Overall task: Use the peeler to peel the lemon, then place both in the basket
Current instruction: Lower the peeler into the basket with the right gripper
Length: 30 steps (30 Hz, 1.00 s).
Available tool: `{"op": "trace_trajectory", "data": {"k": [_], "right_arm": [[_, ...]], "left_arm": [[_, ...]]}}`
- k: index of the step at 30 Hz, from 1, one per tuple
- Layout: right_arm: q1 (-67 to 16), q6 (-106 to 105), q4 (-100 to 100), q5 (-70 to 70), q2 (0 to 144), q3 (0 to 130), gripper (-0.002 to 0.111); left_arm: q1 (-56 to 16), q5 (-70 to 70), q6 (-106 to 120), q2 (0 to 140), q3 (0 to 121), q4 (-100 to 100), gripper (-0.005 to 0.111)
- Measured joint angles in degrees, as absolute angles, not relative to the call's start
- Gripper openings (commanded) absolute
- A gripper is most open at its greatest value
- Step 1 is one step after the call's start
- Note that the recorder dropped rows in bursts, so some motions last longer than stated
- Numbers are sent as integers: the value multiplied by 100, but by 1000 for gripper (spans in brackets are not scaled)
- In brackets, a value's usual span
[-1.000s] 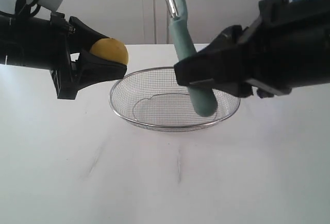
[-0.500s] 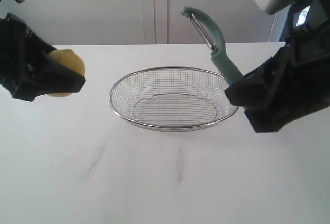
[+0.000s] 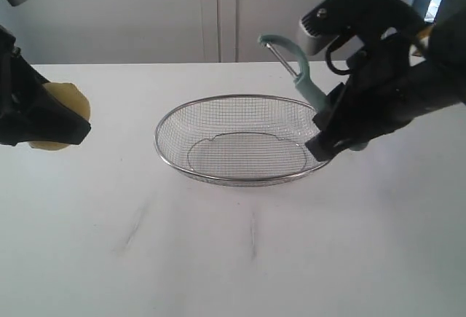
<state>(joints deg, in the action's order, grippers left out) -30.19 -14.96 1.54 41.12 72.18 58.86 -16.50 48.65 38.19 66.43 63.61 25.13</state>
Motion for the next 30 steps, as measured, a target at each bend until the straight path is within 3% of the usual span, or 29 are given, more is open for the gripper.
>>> {"op": "trace_trajectory", "data": {"k": [15, 30], "right_arm": [[-2807, -1507, 530, 3318, 9541, 7916, 0], [-2577, -1507, 592, 2676, 11272, 7982, 0]], "left_arm": [[-1650, 4693, 3856, 6643, 6361, 2502, 0], [-1650, 4683, 3856, 6643, 6361, 2414, 0]]}}
